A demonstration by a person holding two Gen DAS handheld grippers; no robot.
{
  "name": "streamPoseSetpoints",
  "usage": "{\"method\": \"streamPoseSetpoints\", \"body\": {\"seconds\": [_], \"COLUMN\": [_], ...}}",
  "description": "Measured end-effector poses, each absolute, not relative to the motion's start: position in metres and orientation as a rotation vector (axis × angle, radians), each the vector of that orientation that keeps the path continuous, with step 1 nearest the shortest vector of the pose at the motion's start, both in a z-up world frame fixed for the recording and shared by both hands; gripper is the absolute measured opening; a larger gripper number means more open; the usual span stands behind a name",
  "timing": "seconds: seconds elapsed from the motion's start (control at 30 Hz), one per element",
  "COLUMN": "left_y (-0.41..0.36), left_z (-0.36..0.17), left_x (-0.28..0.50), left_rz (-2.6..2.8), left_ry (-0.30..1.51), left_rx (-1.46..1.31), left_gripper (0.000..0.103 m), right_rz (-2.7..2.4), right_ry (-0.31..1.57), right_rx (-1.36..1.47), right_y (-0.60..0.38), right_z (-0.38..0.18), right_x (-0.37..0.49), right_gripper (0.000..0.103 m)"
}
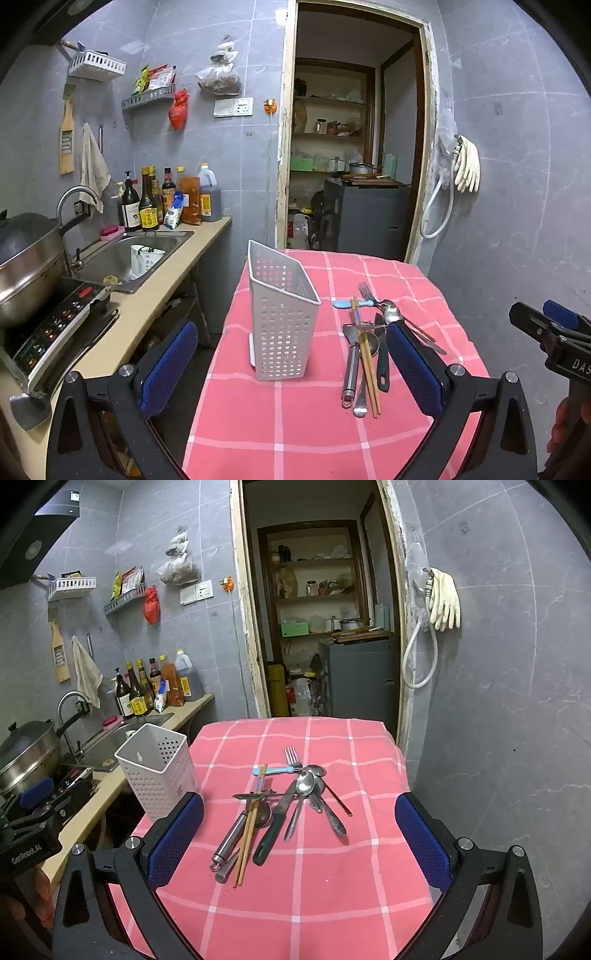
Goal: Organize utensils
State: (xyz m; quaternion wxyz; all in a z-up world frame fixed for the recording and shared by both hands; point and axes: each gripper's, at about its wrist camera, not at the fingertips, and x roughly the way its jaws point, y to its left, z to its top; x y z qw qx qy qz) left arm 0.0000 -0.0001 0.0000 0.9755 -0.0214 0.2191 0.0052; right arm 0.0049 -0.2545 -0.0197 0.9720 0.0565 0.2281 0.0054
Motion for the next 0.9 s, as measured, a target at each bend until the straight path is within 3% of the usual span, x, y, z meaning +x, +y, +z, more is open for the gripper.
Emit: {"method": "streamPoseSetpoints", "body": {"seconds": [0.9], "left_y": [0.0004], "left_z": [0.0002], "left_x": [-0.0004], "left_rz": [0.002], "left_ry": [0.444], "left_rx": [-0.059], "left_gripper": [0.103], "right_rz": [0.011], "right_ry": [0.466], "right_rx": [0.112], "right_y": [-0.2516], "right_z": [-0.0214], "right_x": [0.0056], "right_gripper": [0.102]}}
